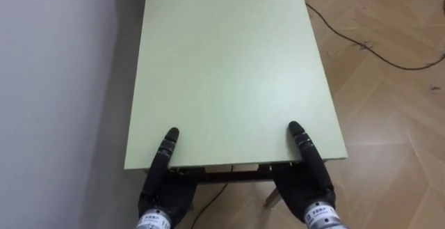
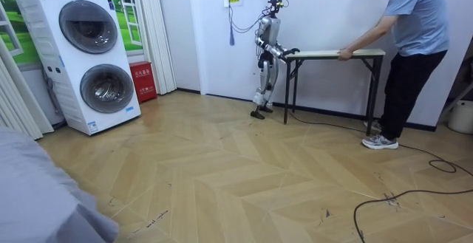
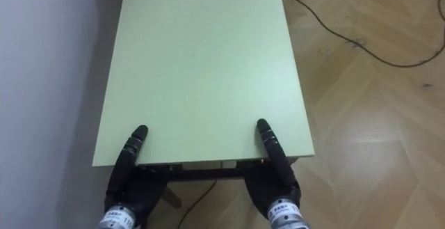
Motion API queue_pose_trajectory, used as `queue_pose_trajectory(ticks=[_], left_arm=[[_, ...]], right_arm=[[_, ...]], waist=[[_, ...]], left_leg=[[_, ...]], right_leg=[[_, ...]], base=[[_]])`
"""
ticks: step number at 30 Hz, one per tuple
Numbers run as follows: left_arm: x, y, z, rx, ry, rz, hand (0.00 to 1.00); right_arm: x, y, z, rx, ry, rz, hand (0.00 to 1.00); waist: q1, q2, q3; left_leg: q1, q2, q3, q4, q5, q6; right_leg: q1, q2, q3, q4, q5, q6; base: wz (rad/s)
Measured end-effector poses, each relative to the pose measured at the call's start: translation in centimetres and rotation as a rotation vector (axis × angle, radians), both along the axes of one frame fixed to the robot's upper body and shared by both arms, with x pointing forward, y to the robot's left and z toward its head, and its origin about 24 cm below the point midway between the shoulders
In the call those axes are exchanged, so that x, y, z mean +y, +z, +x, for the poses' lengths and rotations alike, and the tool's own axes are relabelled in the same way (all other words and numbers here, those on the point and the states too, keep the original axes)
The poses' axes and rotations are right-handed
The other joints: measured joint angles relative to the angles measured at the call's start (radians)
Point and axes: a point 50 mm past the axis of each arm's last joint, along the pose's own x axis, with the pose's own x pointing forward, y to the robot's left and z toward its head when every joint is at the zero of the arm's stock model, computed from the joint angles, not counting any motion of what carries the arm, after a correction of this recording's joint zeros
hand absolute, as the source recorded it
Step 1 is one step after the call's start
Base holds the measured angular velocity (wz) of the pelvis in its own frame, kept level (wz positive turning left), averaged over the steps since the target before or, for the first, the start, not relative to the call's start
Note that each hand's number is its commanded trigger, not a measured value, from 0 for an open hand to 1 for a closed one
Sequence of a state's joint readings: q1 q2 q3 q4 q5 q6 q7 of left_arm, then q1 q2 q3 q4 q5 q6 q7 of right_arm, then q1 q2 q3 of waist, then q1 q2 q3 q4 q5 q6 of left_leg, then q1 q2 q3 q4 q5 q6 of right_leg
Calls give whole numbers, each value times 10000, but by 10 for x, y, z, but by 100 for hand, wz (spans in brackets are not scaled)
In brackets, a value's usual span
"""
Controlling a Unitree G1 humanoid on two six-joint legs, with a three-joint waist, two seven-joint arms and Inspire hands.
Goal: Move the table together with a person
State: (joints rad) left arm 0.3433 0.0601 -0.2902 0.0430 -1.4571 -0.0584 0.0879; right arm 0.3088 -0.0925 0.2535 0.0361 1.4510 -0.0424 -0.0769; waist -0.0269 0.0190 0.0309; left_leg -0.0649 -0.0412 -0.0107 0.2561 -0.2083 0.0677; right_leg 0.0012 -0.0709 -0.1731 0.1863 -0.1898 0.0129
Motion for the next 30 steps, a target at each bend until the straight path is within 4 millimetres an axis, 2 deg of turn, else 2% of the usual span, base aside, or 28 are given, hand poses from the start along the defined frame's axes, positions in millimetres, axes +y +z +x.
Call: queue_pose_trajectory(ticks=[1, 2, 3, 4, 5, 6, 7, 8, 10, 11, 12, 13, 15, 18, 20, 23, 30], left_arm=[[-1, -1, -1, 47, -70, 4, 100], [-1, -2, -2, 121, -197, 61, 100], [-2, -3, -3, 170, -248, 114, 100], [-2, -7, -5, 290, -301, 251, 100], [-1, -7, -6, 296, -308, 368, 100], [-2, -10, -8, 335, -264, 305, 100], [-2, -11, -9, 395, -252, 286, 100], [-2, -12, -10, 443, -288, 268, 100], [-5, -12, -11, 479, -457, 291, 100], [-7, -12, -9, 404, -624, 430, 100], [-8, -11, -8, 365, -700, 511, 100], [-10, -12, -7, 337, -825, 620, 100], [-8, -16, -8, 355, -777, 618, 100], [-8, -21, -8, 344, -804, 579, 100], [-7, -23, -6, 282, -823, 608, 100], [-6, -26, -4, 291, -859, 665, 100], [-4, -31, -6, 325, -951, 705, 100]], right_arm=[[-1, -1, -1, 78, -28, 19, 100], [-3, -4, -5, 244, -94, 113, 100], [-4, -5, -7, 329, -122, 144, 100], [-4, -10, -10, 499, -187, 205, 100], [-2, -11, -10, 554, -111, 307, 100], [-3, -12, -11, 537, -19, 242, 100], [-5, -12, -12, 558, -27, 187, 100], [-5, -12, -12, 566, -12, 198, 100], [-7, -15, -13, 675, -154, 221, 100], [-10, -17, -14, 707, -291, 177, 100], [-11, -18, -14, 715, -390, 201, 100], [-10, -19, -14, 743, -469, 258, 100], [-9, -21, -11, 746, -342, 191, 100], [-9, -23, -12, 825, -329, 140, 100], [-8, -24, -12, 828, -314, 111, 100], [-7, -26, -13, 906, -352, 126, 100], [-8, -29, -15, 1015, -431, 88, 100]], waist=[[-42, 6, -4], [-115, 9, -2], [-126, 32, 6], [-151, 88, 29], [-58, 54, 7], [-24, 256, 0], [-64, 333, -25], [-84, 322, -16], [-318, 284, 0], [-550, 285, 1], [-563, 253, 18], [-433, 118, 17], [-224, 81, -2], [-238, 78, -5], [-229, 84, -8], [-265, 78, -38], [-146, 96, -108]], left_leg=[[38, 22, 208, -9, 8, -13], [240, 152, 470, -148, 47, -60], [427, 221, 404, -325, 95, -120], [703, 410, -157, -533, 124, -169], [717, 430, -583, -530, 111, -191], [715, 554, -678, -531, -25, -404], [723, 610, -542, -568, -13, -478], [781, 648, 11, -669, 90, -692], [792, 721, 759, -882, 147, -777], [906, 760, 1004, -1034, 203, -787], [921, 766, 1070, -1096, 206, -783], [945, 749, 1263, -1110, 207, -779], [996, 649, 1454, -1096, 203, -773], [1035, 604, 1491, -1088, 198, -764], [1008, 578, 1586, -1055, 67, -545], [1010, 535, 1608, -1031, -42, -359], [1226, 504, 1739, -1015, -57, -320]], right_leg=[[74, 30, 48, 18, 0, 0], [158, 139, 91, 206, -10, 3], [99, 216, 44, 502, -38, 15], [-362, 325, 68, 1277, -306, 42], [-755, 434, 258, 549, -107, -130], [-1127, 452, 136, 99, 721, -430], [-1028, 455, 53, 135, 822, -396], [-938, 435, 48, 154, 824, -403], [-746, 445, 258, 134, 822, -401], [-733, 493, 486, 163, 799, -368], [-748, 507, 519, 176, 781, -340], [-782, 559, 565, 168, 763, -311], [-798, 514, 422, 155, 764, -311], [-751, 438, 328, 174, 763, -310], [-766, 431, 320, 178, 703, -225], [-764, 437, 318, 206, 688, -201], [-615, 408, 299, 271, 686, -199]], base=[[34], [32], [28], [0], [-12], [-9], [3], [14], [46], [67], [36], [-19], [-39], [-2], [0], [0], [-4]])
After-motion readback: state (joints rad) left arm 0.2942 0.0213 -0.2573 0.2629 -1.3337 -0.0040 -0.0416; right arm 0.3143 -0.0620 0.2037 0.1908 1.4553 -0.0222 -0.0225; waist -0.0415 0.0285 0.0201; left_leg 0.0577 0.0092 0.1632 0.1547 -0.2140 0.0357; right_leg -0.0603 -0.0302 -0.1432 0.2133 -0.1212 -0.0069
